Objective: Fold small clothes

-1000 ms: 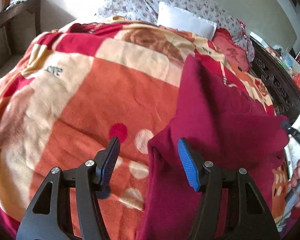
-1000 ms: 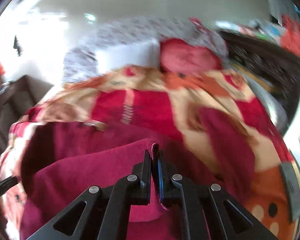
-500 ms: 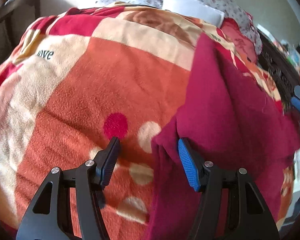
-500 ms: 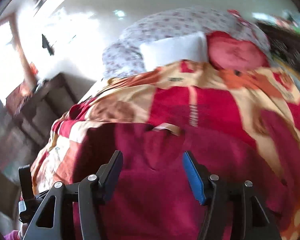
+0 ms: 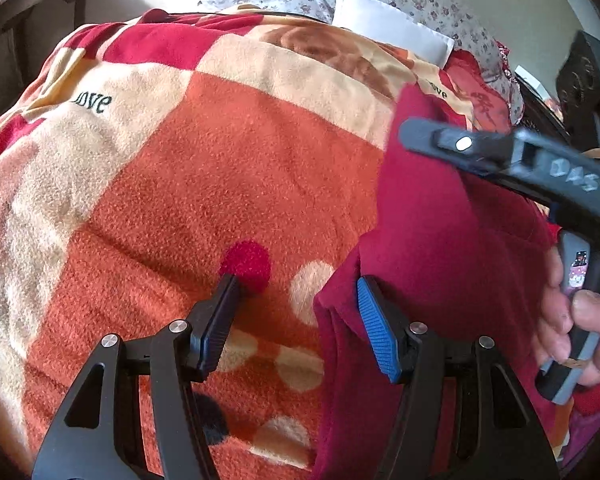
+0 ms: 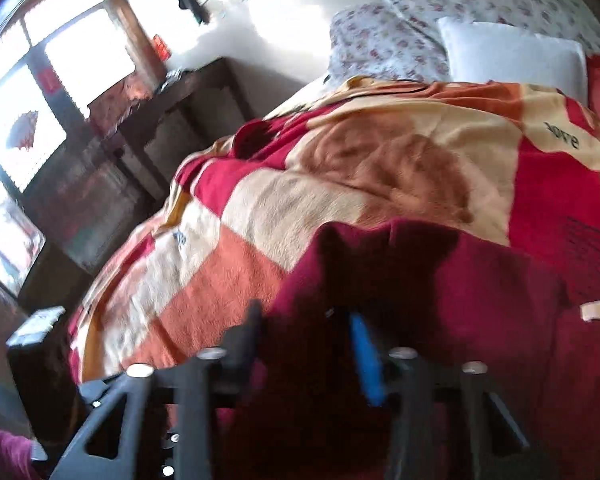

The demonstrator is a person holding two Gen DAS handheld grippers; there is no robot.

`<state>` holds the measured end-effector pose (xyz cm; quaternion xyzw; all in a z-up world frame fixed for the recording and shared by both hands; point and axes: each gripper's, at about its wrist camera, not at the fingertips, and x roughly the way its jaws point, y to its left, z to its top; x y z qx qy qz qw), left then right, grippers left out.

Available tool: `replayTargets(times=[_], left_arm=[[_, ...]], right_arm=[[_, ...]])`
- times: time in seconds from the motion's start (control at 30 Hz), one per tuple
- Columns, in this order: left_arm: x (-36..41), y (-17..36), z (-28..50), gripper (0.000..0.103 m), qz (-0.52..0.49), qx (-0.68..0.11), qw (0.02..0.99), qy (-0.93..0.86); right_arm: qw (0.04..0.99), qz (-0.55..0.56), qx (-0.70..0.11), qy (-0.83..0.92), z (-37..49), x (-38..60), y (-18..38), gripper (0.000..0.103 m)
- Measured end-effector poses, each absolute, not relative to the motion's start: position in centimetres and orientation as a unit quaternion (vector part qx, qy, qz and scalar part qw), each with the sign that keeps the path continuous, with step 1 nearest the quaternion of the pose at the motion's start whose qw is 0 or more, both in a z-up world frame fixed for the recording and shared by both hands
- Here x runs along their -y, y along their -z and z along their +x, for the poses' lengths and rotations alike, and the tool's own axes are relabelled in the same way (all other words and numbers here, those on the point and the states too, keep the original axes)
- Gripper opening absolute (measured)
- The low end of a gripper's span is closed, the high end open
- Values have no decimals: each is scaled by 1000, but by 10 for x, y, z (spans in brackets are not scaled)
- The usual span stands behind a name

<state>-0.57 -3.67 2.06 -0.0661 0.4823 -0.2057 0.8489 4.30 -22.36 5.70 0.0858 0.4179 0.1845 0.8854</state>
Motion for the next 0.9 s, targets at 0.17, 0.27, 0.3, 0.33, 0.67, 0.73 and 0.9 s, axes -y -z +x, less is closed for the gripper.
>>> replayTargets(times=[0.17, 0.27, 0.3, 0.33, 0.67, 0.73, 0.9], left_arm=[[35, -21, -7, 61, -67, -478, 850, 209], [35, -20, -8, 61, -69, -477, 851, 211], [34, -20, -8, 61, -70, -477, 850, 211], [34, -20, -8, 61, -72, -477, 850, 212], [25, -31, -8, 61, -90, -472, 853, 203], [17, -38, -7, 61, -99, -464, 860, 188], [14, -48, -8, 61, -89, -456, 868, 176]], right_arm=[[895, 47, -400, -193, 36, 208, -64, 14], [889, 65, -406, -202, 39, 212, -66, 18], [882, 86, -416, -206, 43, 218, -64, 18], [876, 111, -420, -210, 47, 225, -61, 19], [901, 56, -384, -195, 48, 211, -73, 9], [914, 28, -364, -177, 50, 200, -85, 8], [890, 47, -423, -163, 85, 186, -51, 9]])
